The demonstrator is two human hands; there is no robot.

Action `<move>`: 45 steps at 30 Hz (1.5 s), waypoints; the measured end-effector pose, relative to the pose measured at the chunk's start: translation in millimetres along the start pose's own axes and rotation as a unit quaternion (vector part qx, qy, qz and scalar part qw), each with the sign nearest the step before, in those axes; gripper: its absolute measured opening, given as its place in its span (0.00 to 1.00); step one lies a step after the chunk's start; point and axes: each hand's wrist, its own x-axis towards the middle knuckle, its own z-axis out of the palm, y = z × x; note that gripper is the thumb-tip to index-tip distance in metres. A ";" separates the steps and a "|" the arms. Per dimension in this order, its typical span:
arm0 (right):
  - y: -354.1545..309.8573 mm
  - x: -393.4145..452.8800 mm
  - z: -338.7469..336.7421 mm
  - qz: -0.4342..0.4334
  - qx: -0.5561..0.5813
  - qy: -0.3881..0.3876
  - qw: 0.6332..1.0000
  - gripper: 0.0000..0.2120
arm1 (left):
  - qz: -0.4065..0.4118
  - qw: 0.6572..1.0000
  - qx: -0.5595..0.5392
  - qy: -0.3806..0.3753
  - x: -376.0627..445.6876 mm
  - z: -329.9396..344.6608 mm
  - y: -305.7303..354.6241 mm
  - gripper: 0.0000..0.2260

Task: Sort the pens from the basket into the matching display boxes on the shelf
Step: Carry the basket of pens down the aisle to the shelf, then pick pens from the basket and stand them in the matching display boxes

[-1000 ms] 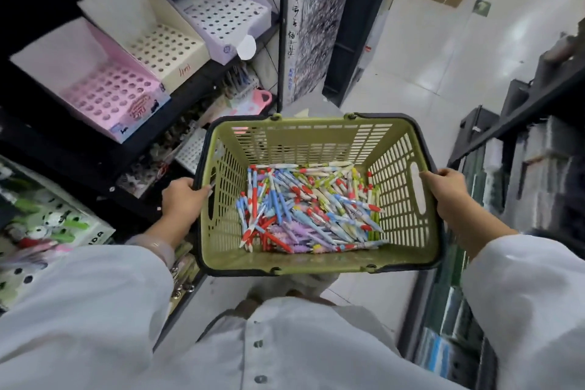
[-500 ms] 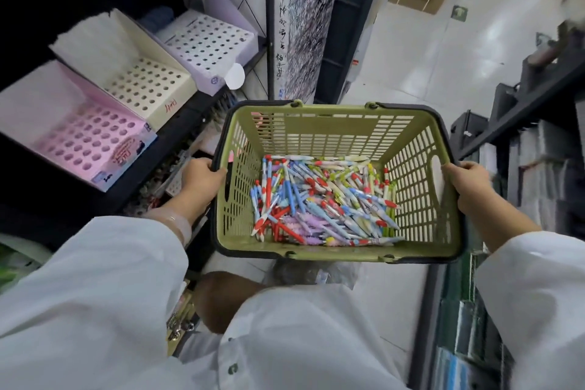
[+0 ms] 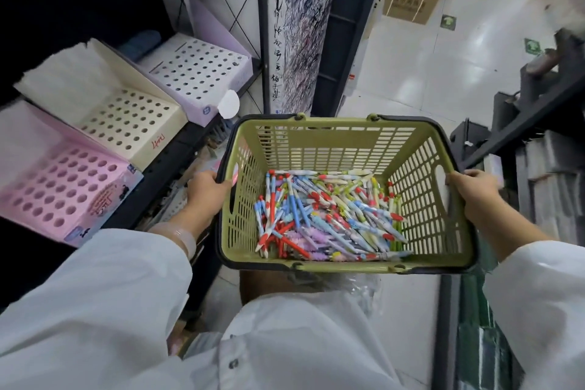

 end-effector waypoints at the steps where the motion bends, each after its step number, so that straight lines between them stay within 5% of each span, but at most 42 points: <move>1: -1.8 9.7 7.5 0.000 -0.008 0.001 1.000 0.12 | 0.010 1.000 -0.009 -0.001 10.2 5.9 2.3 0.07; 9: -27.9 90.9 74.9 0.017 -0.013 0.005 1.000 0.13 | 0.005 1.000 0.006 -0.013 104.0 52.4 21.8 0.07; 16: -63.5 186.4 138.1 -0.054 -0.043 -0.003 0.998 0.14 | 0.019 0.996 -0.084 0.037 175.0 104.2 16.4 0.09; 28: -85.5 324.6 242.8 -0.157 -0.048 -0.168 0.972 0.07 | -0.021 0.977 -0.087 0.196 226.6 165.5 7.6 0.11; 35: -97.0 342.5 259.0 -0.152 -0.058 -0.213 0.963 0.14 | -0.051 0.975 -0.073 0.205 222.9 174.1 4.6 0.05; 40: -102.2 339.9 262.1 -0.151 -0.165 -0.222 0.949 0.14 | -0.065 0.977 -0.065 0.192 222.9 169.5 8.0 0.03; 42: -112.1 335.0 268.8 -0.198 -0.225 -0.180 0.937 0.19 | -0.063 0.978 -0.058 0.192 222.6 170.0 8.5 0.03; 45: -118.3 309.1 291.3 -0.423 -0.277 -0.047 0.862 0.19 | -0.054 0.978 -0.060 0.192 221.7 172.1 6.6 0.03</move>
